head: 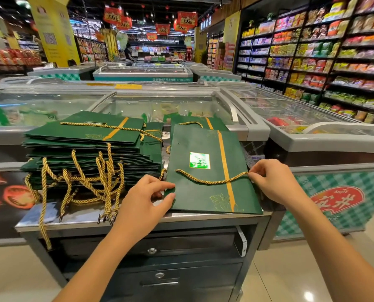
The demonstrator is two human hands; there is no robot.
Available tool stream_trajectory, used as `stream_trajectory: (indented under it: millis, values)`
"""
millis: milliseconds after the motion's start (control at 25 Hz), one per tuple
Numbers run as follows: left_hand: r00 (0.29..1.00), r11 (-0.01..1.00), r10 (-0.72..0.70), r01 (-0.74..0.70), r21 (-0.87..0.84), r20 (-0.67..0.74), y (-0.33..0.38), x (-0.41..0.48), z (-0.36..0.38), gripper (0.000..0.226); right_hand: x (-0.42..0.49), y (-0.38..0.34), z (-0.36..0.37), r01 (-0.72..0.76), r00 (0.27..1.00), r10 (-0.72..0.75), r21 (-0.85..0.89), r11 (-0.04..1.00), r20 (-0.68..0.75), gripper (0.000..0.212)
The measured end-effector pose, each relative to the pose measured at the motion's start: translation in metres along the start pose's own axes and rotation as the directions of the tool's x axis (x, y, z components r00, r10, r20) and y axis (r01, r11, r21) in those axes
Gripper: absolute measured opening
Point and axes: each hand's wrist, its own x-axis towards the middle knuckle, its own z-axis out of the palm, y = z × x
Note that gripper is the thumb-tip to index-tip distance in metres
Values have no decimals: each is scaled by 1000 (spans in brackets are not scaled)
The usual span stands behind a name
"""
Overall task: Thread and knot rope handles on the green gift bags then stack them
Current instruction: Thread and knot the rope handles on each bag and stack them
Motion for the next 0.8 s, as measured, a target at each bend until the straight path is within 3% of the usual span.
stream_trajectory:
  millis: [120, 240, 400, 560, 680, 800]
  values:
    - [989, 982, 145, -147, 122, 20, -2, -5, 2, 12, 0, 0, -7, 32, 999, -28, 227, 973, -22, 6]
    - [966, 958, 230, -246, 149, 117, 2, -8, 2, 23, -7, -11, -13, 156, 987, -124, 450, 879, -99, 2]
    - [957, 954, 263, -277, 113, 120, 5, -14, 1, 20, -14, -31, -11, 297, 944, -328, 545, 784, -42, 6]
    - [950, 959, 274, -282, 34, 149, 11, -20, 1, 18, -16, -36, 13, 268, 946, -320, 428, 863, 53, 9]
    - [954, 962, 269, -272, 3, 135, 16, -14, 0, 14, -15, -40, 22, 295, 950, -311, 245, 923, 26, 22]
    - [989, 989, 145, -145, -13, 37, 20, 4, 1, 28, -9, -48, 23, 335, 942, -335, 19, 942, 22, 33]
